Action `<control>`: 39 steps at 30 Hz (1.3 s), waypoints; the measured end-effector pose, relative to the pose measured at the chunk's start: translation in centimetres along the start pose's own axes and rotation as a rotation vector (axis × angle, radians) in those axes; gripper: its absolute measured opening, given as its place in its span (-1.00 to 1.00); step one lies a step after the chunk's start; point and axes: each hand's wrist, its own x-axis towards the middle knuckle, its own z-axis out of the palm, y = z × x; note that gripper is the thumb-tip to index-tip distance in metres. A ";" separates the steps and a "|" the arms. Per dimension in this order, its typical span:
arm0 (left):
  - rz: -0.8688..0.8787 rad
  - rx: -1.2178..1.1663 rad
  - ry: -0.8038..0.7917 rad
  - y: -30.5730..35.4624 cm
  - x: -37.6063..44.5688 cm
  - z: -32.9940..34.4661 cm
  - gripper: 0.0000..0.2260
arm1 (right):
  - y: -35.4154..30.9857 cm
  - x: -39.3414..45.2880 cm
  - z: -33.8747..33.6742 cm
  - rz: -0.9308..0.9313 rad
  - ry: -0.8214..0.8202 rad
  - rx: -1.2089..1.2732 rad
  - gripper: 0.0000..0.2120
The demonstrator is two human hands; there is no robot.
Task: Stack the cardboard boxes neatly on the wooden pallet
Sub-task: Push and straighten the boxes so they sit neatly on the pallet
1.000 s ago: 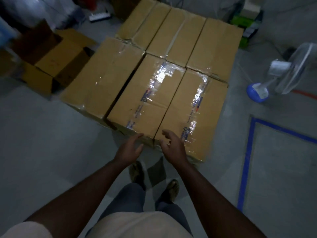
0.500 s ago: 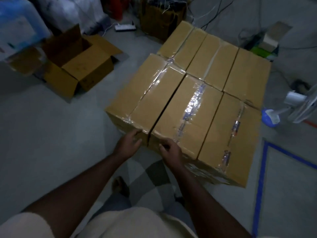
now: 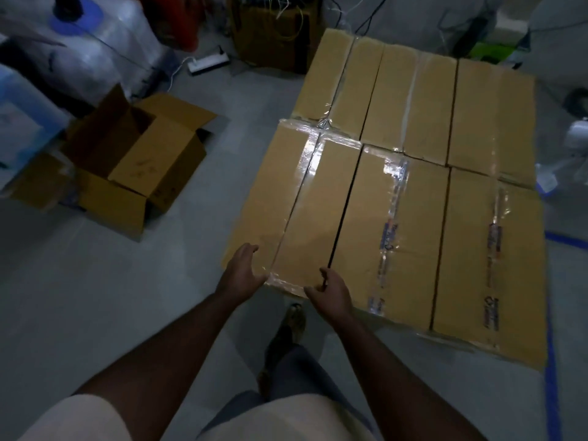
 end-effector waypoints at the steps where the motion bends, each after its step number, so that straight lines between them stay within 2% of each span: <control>1: -0.018 0.009 -0.011 -0.6 1.3 -0.3 -0.33 | -0.3 1.4 0.6 0.034 -0.006 -0.003 -0.30; 5: -0.074 0.043 -0.045 -2.3 6.3 -1.2 -0.26 | -1.5 5.3 2.1 0.133 0.127 -0.072 -0.34; 7: -0.115 0.053 -0.041 -3.1 8.8 -1.3 -0.15 | -2.3 6.4 2.1 0.169 0.215 -0.103 -0.37; 11: -0.330 -0.004 -0.098 -3.6 11.6 -1.4 0.10 | -2.7 7.8 2.3 0.300 0.242 -0.035 -0.34; 13: -0.392 -0.069 -0.119 -3.9 12.6 -1.5 0.06 | -2.5 8.9 2.7 0.361 0.215 0.027 -0.25; 16: -0.407 -0.007 -0.137 -4.3 13.8 -2.2 -0.02 | -2.3 10.1 2.8 0.456 0.231 0.165 -0.16; 26: -0.323 0.070 -0.144 -4.2 13.7 -2.9 -0.12 | -2.0 9.4 3.2 0.527 0.295 0.217 -0.17; 32: -0.325 0.117 -0.128 -3.7 13.7 -2.8 -0.19 | -1.9 9.6 3.3 0.491 0.299 0.202 -0.11; 35: -0.311 0.121 -0.118 -3.7 13.6 -2.6 -0.20 | -1.5 9.4 3.2 0.445 0.272 0.116 -0.07; 37: -0.294 0.127 -0.120 -3.8 13.4 -2.4 -0.18 | -1.7 9.0 3.0 0.396 0.219 -0.070 0.01; 39: -0.261 0.101 -0.162 -4.0 13.4 -2.6 -0.04 | -2.1 8.3 3.1 0.329 0.156 -0.288 0.16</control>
